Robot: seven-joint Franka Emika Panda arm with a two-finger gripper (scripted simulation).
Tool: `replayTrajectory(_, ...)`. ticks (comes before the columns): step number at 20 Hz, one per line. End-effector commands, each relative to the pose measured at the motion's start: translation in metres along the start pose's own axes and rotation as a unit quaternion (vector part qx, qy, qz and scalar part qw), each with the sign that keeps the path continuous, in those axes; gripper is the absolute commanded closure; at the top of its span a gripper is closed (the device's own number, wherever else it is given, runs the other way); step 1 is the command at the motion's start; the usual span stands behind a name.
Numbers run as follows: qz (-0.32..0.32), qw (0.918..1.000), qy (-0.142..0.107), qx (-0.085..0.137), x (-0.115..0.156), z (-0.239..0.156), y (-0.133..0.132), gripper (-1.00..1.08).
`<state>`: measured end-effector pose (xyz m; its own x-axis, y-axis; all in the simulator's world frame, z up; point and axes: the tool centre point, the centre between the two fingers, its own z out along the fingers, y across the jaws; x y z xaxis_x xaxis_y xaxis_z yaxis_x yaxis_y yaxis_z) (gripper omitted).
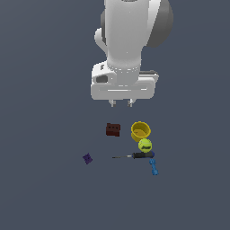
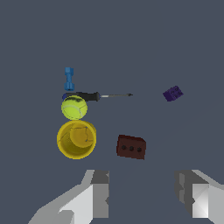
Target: Pick up a designated object from a clutter of objects.
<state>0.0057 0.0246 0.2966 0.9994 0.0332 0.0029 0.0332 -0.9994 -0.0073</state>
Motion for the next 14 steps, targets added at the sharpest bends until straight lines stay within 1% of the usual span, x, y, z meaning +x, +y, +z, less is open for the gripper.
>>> replayTrajectory(1,0.009,0.9999,-0.006,0.008,0.0,0.015,-0.006,-0.2)
replayTrajectory(7,0.047,0.9978,-0.027,0.038,-0.002,0.073,-0.026,-0.2)
replayTrajectory(11,0.087,0.9932,-0.048,0.06,-0.01,0.124,-0.043,-0.2)
replayTrajectory(14,0.114,0.9889,-0.062,0.071,-0.018,0.156,-0.052,-0.2)
